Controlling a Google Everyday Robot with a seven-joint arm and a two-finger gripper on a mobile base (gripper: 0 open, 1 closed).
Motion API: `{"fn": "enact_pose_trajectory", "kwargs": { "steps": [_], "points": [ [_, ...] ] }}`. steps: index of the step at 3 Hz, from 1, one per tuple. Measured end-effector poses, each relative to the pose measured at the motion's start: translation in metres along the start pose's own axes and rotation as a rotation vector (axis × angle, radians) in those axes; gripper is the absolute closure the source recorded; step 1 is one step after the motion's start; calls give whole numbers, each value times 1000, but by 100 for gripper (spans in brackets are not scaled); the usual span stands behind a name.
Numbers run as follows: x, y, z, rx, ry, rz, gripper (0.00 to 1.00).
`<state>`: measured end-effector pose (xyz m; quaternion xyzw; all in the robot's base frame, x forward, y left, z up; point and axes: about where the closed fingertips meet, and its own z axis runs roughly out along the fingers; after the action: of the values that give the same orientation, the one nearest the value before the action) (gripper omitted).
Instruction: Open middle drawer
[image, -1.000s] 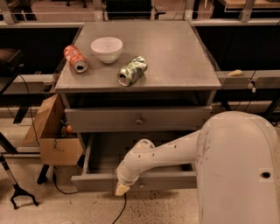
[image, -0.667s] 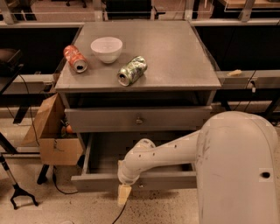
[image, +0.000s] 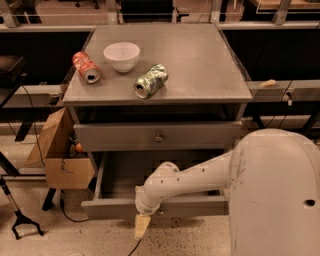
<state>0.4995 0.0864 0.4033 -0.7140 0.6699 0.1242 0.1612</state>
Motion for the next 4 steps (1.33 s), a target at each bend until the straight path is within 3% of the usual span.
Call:
{"fn": "enact_pose_trajectory", "kwargs": {
  "steps": [1,3,4],
  "points": [
    [1,15,1,-5,-9,21,0],
    [1,21,-2,-14,-21,35,42],
    [1,21,-5,-18,-22,32,73]
  ]
}}
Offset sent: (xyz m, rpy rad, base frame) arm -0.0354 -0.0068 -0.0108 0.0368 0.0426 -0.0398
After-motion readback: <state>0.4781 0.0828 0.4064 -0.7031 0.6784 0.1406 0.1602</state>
